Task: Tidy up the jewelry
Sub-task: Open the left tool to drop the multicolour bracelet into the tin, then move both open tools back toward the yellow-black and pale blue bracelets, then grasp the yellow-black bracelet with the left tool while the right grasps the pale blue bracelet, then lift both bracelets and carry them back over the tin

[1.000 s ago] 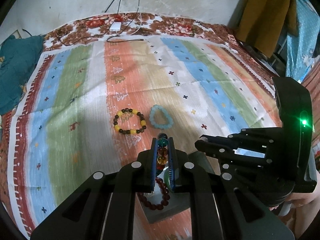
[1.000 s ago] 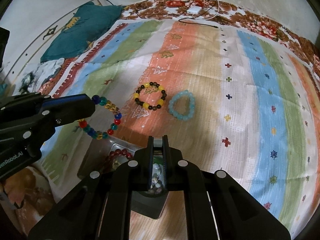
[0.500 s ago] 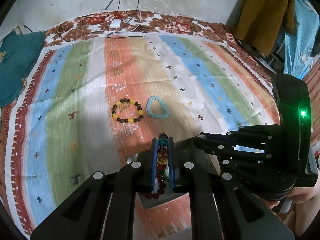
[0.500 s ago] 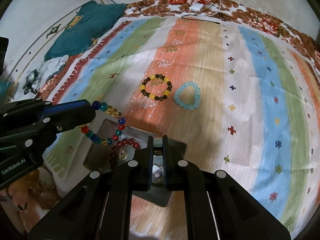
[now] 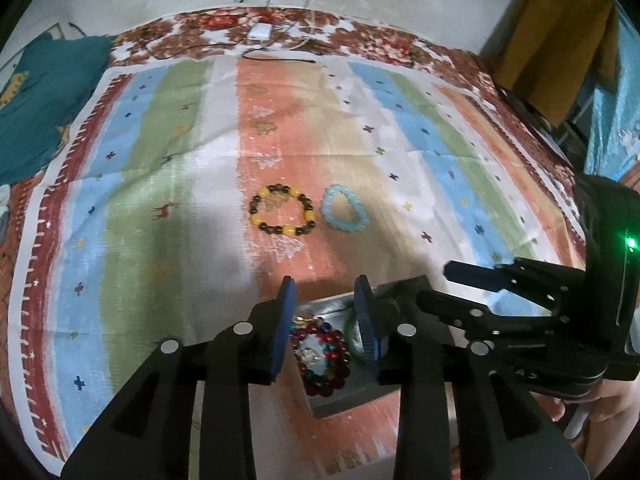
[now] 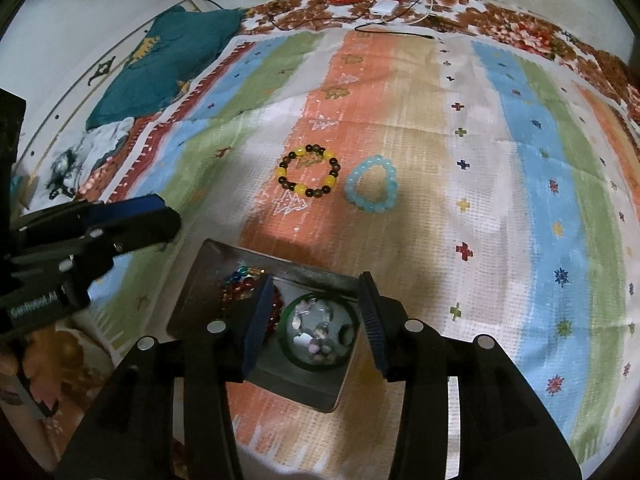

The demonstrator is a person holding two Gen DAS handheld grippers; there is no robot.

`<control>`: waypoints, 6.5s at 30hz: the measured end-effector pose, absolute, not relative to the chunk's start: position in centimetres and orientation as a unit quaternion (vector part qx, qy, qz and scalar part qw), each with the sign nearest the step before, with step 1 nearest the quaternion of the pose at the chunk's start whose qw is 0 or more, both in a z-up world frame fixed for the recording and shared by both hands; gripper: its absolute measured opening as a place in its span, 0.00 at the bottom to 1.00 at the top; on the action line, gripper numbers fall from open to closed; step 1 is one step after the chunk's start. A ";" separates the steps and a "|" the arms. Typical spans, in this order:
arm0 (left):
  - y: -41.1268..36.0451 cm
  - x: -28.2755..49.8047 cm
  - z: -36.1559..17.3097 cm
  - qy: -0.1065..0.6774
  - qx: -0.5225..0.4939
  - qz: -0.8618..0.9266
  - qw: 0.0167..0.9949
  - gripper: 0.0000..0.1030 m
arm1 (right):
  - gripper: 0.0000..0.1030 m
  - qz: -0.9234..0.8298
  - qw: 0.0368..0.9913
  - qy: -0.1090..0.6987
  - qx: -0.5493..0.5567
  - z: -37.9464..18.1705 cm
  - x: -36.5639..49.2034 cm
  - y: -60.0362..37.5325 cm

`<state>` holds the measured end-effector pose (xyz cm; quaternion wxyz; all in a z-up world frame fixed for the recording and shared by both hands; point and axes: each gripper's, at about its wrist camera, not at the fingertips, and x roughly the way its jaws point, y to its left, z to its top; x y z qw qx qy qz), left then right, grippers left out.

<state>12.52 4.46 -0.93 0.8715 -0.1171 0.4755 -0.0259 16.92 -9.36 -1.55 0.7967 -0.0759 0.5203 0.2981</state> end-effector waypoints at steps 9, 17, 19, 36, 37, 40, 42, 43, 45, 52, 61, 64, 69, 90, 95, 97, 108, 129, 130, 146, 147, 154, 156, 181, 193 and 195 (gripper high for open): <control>5.3 13.5 -1.7 0.487 -0.101 0.007 0.868 0.44 | 0.48 0.273 0.809 0.515 -0.081 -1.7 17.7 -9.6; 6.2 14.5 -2.5 0.495 -0.099 0.031 0.863 0.48 | 0.51 0.254 0.816 0.514 -0.077 -1.9 18.5 -10.1; 6.3 14.7 -2.6 0.495 -0.098 0.033 0.863 0.50 | 0.53 0.253 0.816 0.514 -0.077 -1.8 18.6 -10.0; 6.5 17.0 -3.8 0.498 -0.094 0.036 0.861 0.67 | 0.65 0.242 0.820 0.512 -0.082 -2.2 20.1 -9.5; 6.5 17.2 -3.9 0.499 -0.093 0.037 0.861 0.67 | 0.67 0.241 0.820 0.513 -0.083 -2.2 20.3 -9.4; 6.8 17.7 -4.2 0.502 -0.100 0.036 0.858 0.67 | 0.69 0.235 0.821 0.514 -0.082 -2.4 21.0 -9.3; 6.9 18.0 -4.4 0.504 -0.106 0.033 0.856 0.68 | 0.69 0.232 0.822 0.514 -0.080 -2.5 21.3 -9.4; 7.0 18.2 -4.5 0.505 -0.108 0.031 0.856 0.68 | 0.69 0.231 0.822 0.514 -0.079 -2.5 21.4 -9.3; 7.0 18.6 -4.7 0.507 -0.107 0.031 0.855 0.68 | 0.69 0.230 0.823 0.514 -0.077 -2.5 21.6 -9.3; 7.5 19.8 -5.6 0.518 -0.114 0.028 0.847 0.68 | 0.69 0.221 0.822 0.520 -0.069 -3.0 22.9 -9.5; 7.7 21.2 -6.7 0.527 -0.122 0.027 0.841 0.68 | 0.69 0.214 0.816 0.534 -0.062 -4.2 24.4 -9.6; 7.8 21.7 -7.2 0.533 -0.119 0.031 0.837 0.68 | 0.69 0.212 0.814 0.536 -0.068 -4.7 24.8 -9.3; 8.2 22.3 -7.7 0.537 -0.119 0.032 0.834 0.68 | 0.69 0.204 0.811 0.543 -0.070 -5.5 25.5 -9.1; 8.8 24.8 -9.9 0.556 -0.113 0.022 0.823 0.66 | 0.69 0.216 0.801 0.554 -0.069 -7.2 27.6 -7.6; 8.8 25.3 -10.5 0.561 -0.110 0.021 0.820 0.65 | 0.69 0.216 0.798 0.558 -0.077 -8.1 28.3 -7.2; 8.8 25.5 -10.7 0.563 -0.108 0.021 0.819 0.63 | 0.69 0.215 0.798 0.558 -0.079 -8.4 28.4 -7.0; 8.8 26.7 -12.2 0.578 -0.100 0.018 0.809 0.51 | 0.61 0.214 0.792 0.565 -0.089 -9.5 29.2 -6.3; 8.8 27.2 -12.7 0.584 -0.083 0.020 0.807 0.11 | 0.12 0.225 0.771 0.590 -0.082 -11.0 29.5 -6.2; 8.8 27.2 -12.6 0.583 -0.082 0.020 0.808 0.11 | 0.12 0.225 0.771 0.590 -0.083 -11.0 29.5 -6.2; 8.7 26.0 -9.3 0.555 -0.099 0.004 0.826 0.11 | 0.12 0.228 0.776 0.582 -0.084 -10.1 29.2 -6.2; 8.6 25.9 -9.0 0.552 -0.101 0.001 0.828 0.11 | 0.12 0.230 0.777 0.580 -0.083 -9.8 29.1 -6.2; 7.8 24.9 -6.8 0.532 -0.107 -0.013 0.840 0.11 | 0.12 0.242 0.786 0.563 -0.081 -7.7 27.8 -6.2; 7.6 24.7 -6.3 0.527 -0.108 -0.016 0.843 0.11 | 0.12 0.245 0.790 0.557 -0.082 -7.1 27.3 -6.2; 6.3 20.8 -2.1 0.479 -0.119 -0.025 0.869 0.11 | 0.12 0.268 0.817 0.503 -0.082 -2.0 23.8 -7.2; 5.8 18.9 -0.2 0.456 -0.118 -0.032 0.881 0.11 | 0.12 0.281 0.826 0.481 -0.080 0.1 22.1 -7.6; 5.7 18.5 0.1 0.453 -0.118 -0.033 0.883 0.11 | 0.12 0.284 0.827 0.478 -0.081 0.3 21.8 -7.7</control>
